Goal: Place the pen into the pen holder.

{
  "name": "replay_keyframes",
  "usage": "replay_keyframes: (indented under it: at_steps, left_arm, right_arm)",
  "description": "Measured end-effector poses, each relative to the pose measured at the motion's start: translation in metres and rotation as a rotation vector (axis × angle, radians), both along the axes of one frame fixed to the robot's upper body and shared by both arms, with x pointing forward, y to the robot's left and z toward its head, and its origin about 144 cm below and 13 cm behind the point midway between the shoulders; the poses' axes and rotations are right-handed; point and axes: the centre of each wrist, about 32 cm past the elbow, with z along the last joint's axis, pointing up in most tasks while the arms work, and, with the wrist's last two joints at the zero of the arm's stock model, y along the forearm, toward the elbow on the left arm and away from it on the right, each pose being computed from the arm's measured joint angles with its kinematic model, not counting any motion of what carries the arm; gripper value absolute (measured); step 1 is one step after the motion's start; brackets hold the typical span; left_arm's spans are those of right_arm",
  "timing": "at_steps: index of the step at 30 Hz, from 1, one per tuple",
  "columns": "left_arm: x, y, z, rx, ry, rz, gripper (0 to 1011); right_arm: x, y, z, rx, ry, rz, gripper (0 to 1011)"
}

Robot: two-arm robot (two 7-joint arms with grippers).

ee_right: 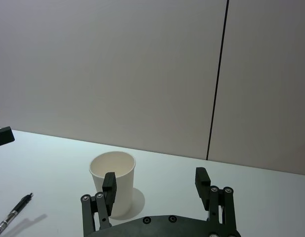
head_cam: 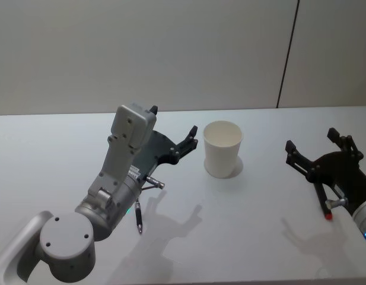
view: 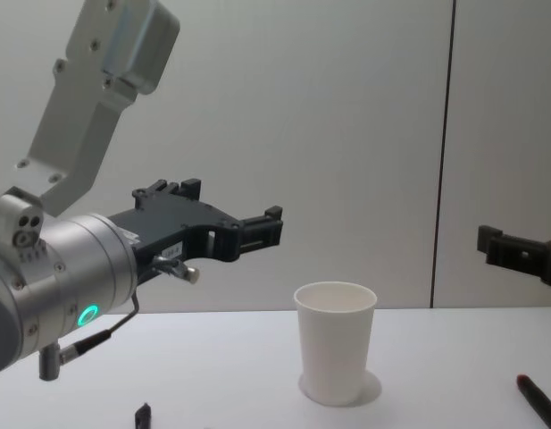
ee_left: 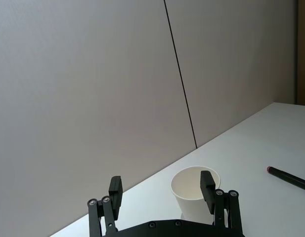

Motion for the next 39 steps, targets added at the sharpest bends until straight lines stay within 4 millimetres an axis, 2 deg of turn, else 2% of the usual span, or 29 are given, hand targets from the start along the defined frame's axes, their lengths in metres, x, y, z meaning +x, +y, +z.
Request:
replay_keyframes:
  at_steps: [25,39]
  left_arm:
    - [0.0,0.0,0.0,0.0,0.0,0.0,1000]
    - [0.0,0.0,0.0,0.0,0.0,0.0,999]
  right_arm:
    - [0.0,0.0,0.0,0.0,0.0,0.0,1001]
    - [0.008,0.014,0.004,-0.029,0.049,-0.041,1001]
